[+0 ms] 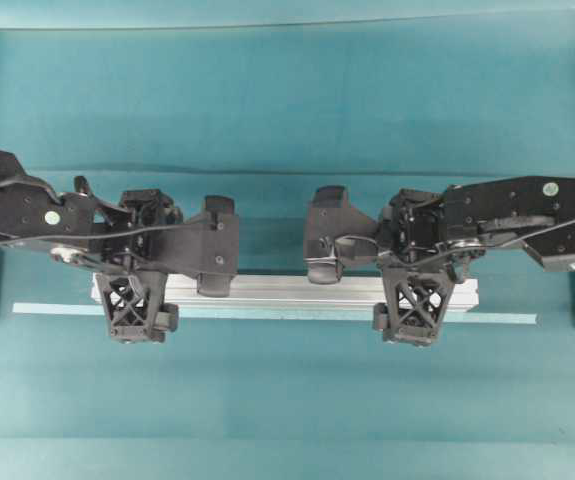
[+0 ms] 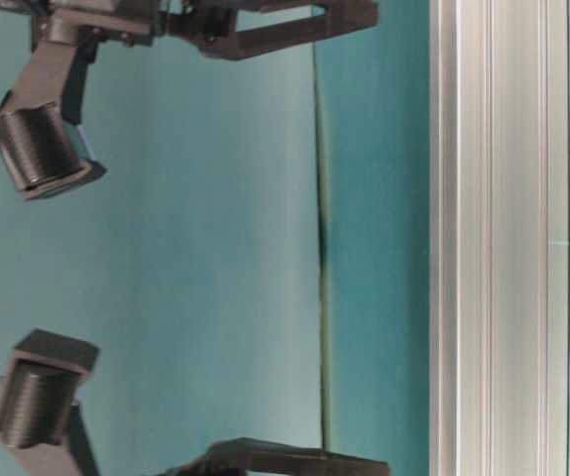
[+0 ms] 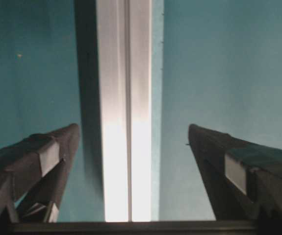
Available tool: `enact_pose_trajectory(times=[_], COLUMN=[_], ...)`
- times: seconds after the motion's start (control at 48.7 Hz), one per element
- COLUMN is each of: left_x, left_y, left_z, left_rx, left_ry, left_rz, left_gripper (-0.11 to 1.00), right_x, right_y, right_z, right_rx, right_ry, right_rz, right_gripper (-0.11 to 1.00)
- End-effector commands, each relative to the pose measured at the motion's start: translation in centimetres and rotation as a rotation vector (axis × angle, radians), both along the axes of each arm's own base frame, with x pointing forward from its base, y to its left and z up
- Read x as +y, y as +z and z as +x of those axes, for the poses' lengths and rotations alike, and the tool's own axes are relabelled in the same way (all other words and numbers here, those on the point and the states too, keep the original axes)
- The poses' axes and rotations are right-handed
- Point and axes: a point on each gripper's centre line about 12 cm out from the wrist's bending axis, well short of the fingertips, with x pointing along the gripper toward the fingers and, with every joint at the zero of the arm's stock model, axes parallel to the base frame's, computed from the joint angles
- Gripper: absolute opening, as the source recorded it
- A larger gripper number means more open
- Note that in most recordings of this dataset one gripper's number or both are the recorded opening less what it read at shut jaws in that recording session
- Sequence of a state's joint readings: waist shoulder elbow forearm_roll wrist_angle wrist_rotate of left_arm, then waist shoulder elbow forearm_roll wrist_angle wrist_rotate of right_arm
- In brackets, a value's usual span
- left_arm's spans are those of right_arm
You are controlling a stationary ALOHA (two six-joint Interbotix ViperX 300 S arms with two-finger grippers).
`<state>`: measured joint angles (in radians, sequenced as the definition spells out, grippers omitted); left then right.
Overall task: Lift the metal rail with both hands.
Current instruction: 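Lower both open grippers down around the silver rail near each end, then close both grippers on the silver rail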
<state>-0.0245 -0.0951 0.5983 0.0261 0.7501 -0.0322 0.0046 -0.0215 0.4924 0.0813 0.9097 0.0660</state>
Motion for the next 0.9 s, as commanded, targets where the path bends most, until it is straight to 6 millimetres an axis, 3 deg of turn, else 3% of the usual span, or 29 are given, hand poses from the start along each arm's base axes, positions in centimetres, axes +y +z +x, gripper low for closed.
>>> enact_pose_trajectory(times=[0.0, 0.349, 0.657, 0.883], left_x=[0.0, 0.1, 0.2, 0.2], left_y=[-0.1, -1.8, -4.6, -5.3], left_z=[0.1, 0.5, 0.6, 0.7], left_rx=[-0.011, -0.018, -0.017, -0.008], left_ry=[-0.001, 0.004, 0.006, 0.007], left_rz=[0.001, 0.000, -0.003, -0.003], left_gripper=[1.00, 1.00, 1.00, 1.00], right_x=[0.1, 0.0, -0.1, -0.1], right_y=[-0.5, -3.0, -5.4, -6.2], right_z=[0.1, -0.2, -0.3, -0.1], right_rx=[-0.008, -0.017, -0.023, -0.025], right_ry=[0.011, 0.006, 0.033, 0.039], right_rz=[-0.004, -0.008, -0.019, -0.022], right_gripper=[0.99, 0.99, 0.99, 0.99])
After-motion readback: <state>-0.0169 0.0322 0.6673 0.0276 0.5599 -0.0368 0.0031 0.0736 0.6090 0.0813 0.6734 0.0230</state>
